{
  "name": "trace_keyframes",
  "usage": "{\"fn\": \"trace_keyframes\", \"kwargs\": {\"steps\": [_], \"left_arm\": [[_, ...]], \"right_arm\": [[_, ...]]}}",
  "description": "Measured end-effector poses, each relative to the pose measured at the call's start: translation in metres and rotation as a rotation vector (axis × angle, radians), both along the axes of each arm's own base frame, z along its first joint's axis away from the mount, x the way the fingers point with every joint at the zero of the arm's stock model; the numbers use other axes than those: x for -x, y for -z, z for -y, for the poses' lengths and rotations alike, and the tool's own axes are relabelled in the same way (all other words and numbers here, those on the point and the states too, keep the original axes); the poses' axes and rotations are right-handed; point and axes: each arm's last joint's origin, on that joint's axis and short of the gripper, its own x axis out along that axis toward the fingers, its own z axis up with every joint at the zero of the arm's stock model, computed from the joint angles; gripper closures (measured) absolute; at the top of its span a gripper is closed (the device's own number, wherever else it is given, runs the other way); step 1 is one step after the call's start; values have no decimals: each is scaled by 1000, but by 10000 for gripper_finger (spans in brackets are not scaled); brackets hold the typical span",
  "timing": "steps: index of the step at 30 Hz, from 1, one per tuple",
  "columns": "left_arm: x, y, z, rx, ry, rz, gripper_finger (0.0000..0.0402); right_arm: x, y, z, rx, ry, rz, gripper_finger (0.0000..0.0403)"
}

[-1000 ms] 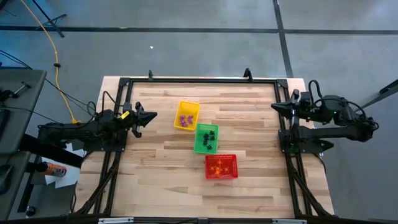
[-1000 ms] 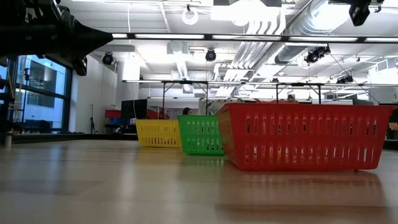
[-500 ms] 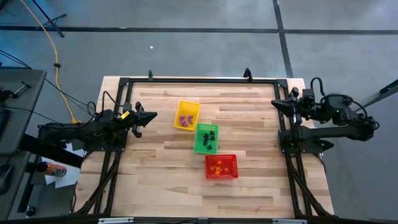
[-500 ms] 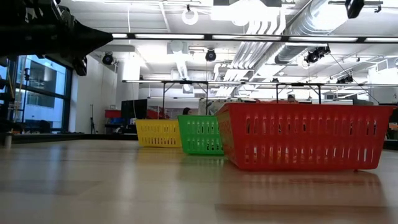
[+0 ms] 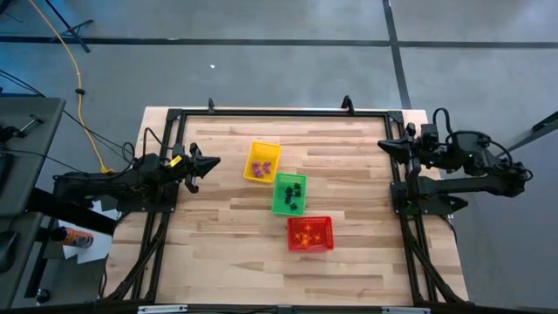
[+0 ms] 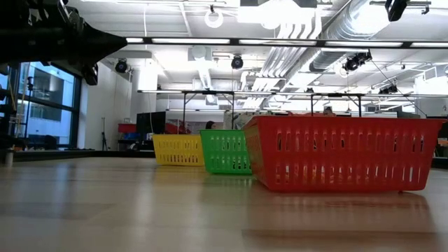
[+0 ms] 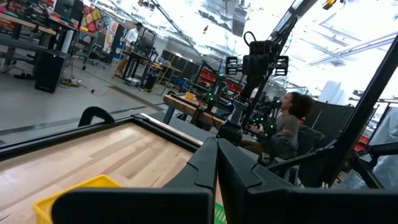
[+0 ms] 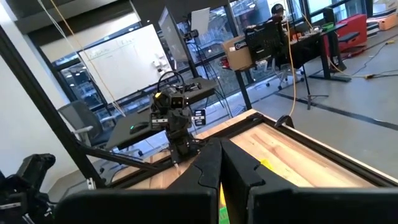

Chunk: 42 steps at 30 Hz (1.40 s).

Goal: Sort Halloween decoration

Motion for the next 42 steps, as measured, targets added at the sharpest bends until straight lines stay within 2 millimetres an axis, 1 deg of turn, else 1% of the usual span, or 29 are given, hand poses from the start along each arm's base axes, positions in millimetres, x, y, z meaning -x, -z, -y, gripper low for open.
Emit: {"fn": "trace_keyframes", "kwargs": {"steps": [22, 26, 33, 38, 42], "left_arm": [[0, 0, 0, 0, 0, 0, 401], [0, 0, 0, 0, 0, 0, 401], [0, 0, 0, 0, 0, 0, 401], [0, 0, 0, 0, 0, 0, 401], [0, 0, 0, 0, 0, 0, 401]], "right_arm": [[0, 4, 0, 27, 13, -49, 403], [1, 8, 1, -4, 19, -79, 403], [10, 18, 0, -77, 17, -144, 403], [19, 22, -1, -78, -10, -158, 403], [23, 22, -1, -46, -26, -150, 403]]}}
